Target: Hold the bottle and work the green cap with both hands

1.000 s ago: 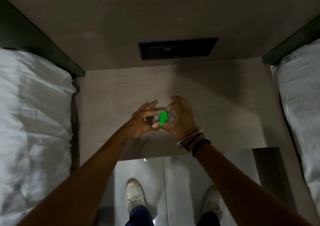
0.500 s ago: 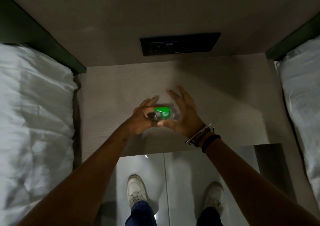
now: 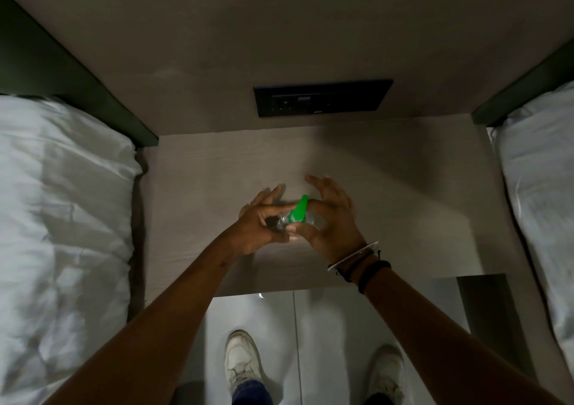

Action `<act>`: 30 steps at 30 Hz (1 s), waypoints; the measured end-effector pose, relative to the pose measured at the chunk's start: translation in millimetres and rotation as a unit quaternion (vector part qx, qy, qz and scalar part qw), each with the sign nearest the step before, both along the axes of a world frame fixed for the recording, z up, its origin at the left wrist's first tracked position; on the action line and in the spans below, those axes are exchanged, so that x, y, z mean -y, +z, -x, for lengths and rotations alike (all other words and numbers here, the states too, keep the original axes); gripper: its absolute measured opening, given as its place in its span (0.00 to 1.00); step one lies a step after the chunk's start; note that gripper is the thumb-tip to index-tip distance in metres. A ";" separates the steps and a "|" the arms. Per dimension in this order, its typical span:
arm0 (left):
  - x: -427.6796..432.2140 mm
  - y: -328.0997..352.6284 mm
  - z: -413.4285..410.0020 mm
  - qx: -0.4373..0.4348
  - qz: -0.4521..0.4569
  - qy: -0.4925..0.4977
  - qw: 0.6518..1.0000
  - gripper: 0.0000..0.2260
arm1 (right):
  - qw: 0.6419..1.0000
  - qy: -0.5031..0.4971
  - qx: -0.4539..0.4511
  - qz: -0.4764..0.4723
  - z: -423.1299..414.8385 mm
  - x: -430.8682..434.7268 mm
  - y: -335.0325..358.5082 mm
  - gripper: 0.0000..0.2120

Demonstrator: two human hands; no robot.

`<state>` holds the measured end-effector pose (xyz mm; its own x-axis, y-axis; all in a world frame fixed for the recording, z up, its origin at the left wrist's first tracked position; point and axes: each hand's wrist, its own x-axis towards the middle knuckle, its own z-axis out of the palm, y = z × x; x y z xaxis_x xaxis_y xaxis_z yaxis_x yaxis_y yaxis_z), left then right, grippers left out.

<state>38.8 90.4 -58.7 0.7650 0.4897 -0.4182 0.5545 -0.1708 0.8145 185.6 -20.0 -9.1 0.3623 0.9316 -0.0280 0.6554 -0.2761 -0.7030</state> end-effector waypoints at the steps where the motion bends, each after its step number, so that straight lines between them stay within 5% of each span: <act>1: -0.5 1.2 -0.2 -0.007 -0.007 -0.010 1.000 0.34 | 1.000 -0.020 0.018 0.002 2.3 -1.5 0.3 0.15; 4: -0.5 6.4 0.8 -0.023 -0.024 -0.033 0.999 0.33 | 0.997 -0.055 0.048 0.014 10.4 -5.0 -2.4 0.28; 7: 1.0 7.4 1.8 -0.018 -0.024 -0.031 0.999 0.32 | 0.997 -0.045 -0.051 0.044 7.8 -2.0 -5.8 0.39; 11: 0.2 6.3 0.4 -0.026 -0.023 -0.025 0.999 0.33 | 0.999 -0.015 -0.040 0.004 4.4 0.6 -5.0 0.17; 15: 2.0 7.9 0.9 -0.031 -0.028 -0.029 0.999 0.33 | 0.997 -0.072 0.036 0.009 12.2 -2.8 -8.5 0.29; 18: 2.0 8.7 1.4 -0.031 -0.027 -0.028 0.999 0.32 | 0.997 -0.057 -0.047 0.023 12.9 -0.9 -12.0 0.39; 23: 0.9 6.1 1.4 -0.029 -0.032 -0.026 0.999 0.33 | 0.998 -0.056 -0.036 -0.015 9.7 1.3 -12.3 0.20; 26: 1.4 6.0 1.7 -0.027 -0.036 -0.025 0.999 0.32 | 0.995 -0.095 0.022 -0.012 15.6 -2.4 -10.9 0.26; 30: 0.7 6.3 1.9 -0.024 -0.039 -0.033 0.998 0.32 | 0.995 -0.071 -0.072 0.012 14.2 0.0 -14.3 0.38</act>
<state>36.9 89.7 -52.4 0.7765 0.4718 -0.4176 0.5781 -0.2697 0.7701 171.4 -20.0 -23.4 0.4811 0.8696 -0.1109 0.5019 -0.3769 -0.7785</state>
